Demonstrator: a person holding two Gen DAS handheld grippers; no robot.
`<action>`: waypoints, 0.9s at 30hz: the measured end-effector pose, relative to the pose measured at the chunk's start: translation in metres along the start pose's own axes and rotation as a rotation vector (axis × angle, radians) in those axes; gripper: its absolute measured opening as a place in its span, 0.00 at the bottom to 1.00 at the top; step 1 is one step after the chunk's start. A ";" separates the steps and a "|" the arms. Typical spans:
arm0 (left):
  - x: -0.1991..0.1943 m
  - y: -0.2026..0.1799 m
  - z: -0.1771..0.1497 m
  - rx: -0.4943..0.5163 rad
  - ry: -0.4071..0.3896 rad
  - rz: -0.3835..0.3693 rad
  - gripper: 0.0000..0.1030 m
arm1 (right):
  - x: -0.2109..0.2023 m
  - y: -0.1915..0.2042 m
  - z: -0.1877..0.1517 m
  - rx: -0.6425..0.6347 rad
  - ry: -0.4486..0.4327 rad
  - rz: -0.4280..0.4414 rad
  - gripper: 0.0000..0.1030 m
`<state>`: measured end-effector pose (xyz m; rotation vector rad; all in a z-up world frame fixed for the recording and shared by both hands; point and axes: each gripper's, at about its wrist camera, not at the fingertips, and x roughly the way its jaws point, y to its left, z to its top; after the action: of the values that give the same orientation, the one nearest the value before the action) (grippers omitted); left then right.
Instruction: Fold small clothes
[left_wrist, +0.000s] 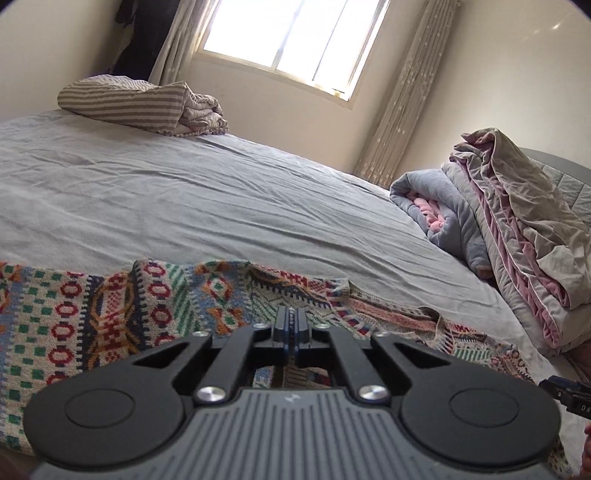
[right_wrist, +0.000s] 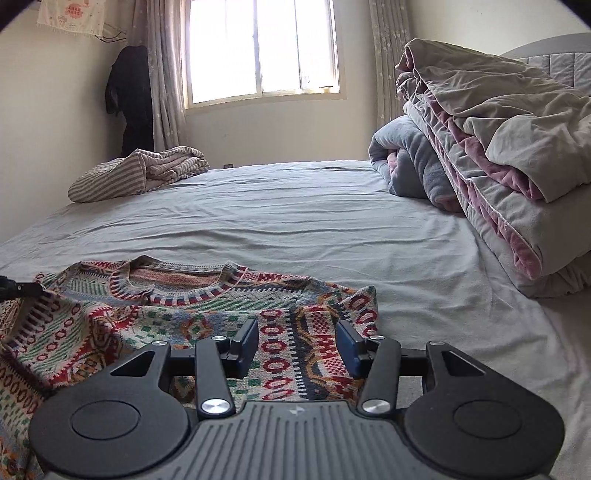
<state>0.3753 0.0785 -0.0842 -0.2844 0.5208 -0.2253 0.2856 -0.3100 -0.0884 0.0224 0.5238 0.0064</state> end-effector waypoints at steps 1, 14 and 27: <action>0.004 -0.001 0.001 0.026 0.008 0.043 0.00 | 0.002 0.001 -0.004 -0.012 0.013 -0.009 0.47; -0.018 -0.045 -0.027 0.240 0.074 0.020 0.50 | 0.008 0.063 0.016 -0.066 0.047 0.098 0.47; -0.071 -0.015 -0.044 0.168 0.059 0.142 0.90 | 0.016 0.134 -0.002 -0.117 0.139 0.114 0.63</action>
<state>0.2904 0.0758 -0.0833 -0.0767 0.5742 -0.1385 0.2985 -0.1762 -0.0949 -0.0631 0.6602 0.1508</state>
